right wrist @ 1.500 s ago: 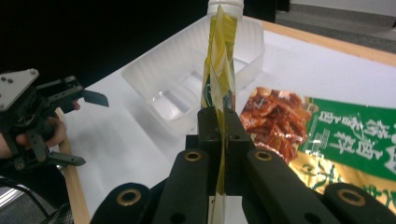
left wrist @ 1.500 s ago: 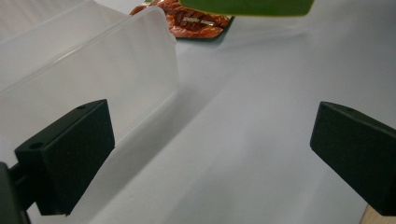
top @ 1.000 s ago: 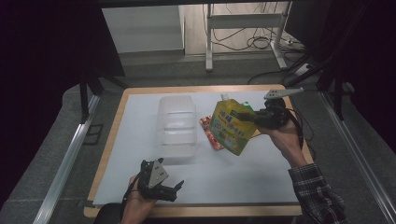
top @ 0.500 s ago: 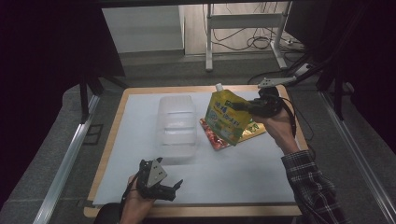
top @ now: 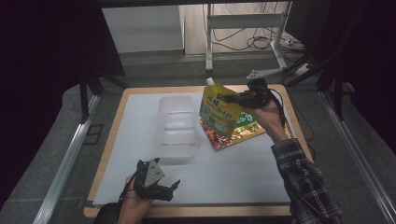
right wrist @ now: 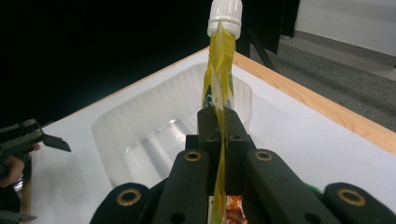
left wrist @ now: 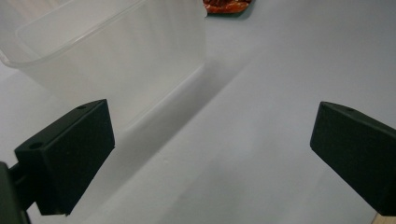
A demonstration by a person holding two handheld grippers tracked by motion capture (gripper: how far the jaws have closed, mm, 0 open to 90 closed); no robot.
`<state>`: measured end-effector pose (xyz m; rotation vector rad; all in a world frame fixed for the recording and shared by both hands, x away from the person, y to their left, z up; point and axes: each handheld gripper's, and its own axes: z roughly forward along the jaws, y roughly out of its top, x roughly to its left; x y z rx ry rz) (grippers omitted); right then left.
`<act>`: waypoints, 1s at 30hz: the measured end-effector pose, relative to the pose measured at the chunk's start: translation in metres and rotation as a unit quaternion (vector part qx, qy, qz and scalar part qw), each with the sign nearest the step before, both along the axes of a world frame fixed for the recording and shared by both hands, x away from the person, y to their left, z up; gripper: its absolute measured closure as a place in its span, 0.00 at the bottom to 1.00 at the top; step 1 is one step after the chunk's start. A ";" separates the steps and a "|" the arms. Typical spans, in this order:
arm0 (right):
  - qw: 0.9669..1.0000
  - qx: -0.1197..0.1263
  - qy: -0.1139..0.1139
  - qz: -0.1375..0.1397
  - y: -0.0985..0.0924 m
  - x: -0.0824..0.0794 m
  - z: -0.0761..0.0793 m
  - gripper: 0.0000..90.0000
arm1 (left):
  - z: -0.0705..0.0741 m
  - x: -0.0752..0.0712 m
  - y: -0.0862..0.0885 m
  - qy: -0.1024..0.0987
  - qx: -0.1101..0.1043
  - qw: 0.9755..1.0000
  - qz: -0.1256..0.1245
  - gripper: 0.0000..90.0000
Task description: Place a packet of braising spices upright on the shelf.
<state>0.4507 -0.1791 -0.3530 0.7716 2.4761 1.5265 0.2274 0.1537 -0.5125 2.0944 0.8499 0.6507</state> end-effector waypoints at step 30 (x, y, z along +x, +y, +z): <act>0.999 0.018 -0.026 0.019 0.049 0.056 0.011 0.98 | 0.000 0.004 0.006 0.008 -0.024 1.000 0.008 0.00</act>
